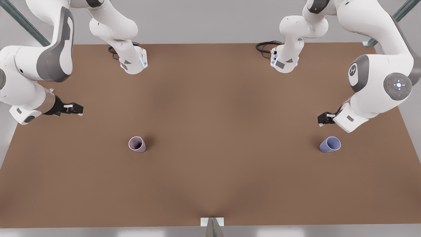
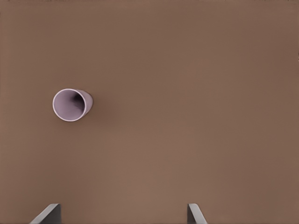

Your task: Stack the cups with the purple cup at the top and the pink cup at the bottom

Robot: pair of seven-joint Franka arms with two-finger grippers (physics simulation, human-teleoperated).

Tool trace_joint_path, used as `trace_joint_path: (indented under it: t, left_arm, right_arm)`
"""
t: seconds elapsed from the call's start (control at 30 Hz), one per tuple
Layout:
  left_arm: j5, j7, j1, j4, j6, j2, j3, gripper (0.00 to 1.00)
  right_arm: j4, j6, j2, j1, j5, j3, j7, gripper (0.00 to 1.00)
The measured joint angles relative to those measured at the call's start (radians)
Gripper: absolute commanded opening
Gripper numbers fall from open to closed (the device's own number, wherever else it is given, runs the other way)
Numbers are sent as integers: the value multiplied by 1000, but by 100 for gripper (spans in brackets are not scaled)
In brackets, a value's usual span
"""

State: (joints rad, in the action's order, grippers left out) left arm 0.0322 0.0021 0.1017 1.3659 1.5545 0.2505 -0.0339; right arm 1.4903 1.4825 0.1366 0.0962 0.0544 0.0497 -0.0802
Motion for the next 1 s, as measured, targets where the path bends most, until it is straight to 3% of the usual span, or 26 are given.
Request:
trace_joint_path:
  t: [0.17, 0.47, 0.73, 0.87, 1.0]
  left_arm:
    - [9, 9, -1, 1, 25, 7, -1, 100]
    - [3, 19, -3, 4, 47, 27, -8, 100]
    - [2, 25, -5, 7, 55, 46, -17, 100]
    - [2, 27, -5, 7, 61, 55, -18, 100]
    - [2, 29, -5, 7, 64, 56, -18, 100]
  right_arm:
    - [22, 47, 42, 2, -10, -6, -13, 100]
    - [339, 370, 108, -68, -81, -5, -38, 100]
    - [314, 586, 251, -150, -132, -12, -52, 100]
    - [266, 646, 317, -195, -165, -59, -57, 100]
    - [397, 740, 294, -202, -179, -59, -61, 100]
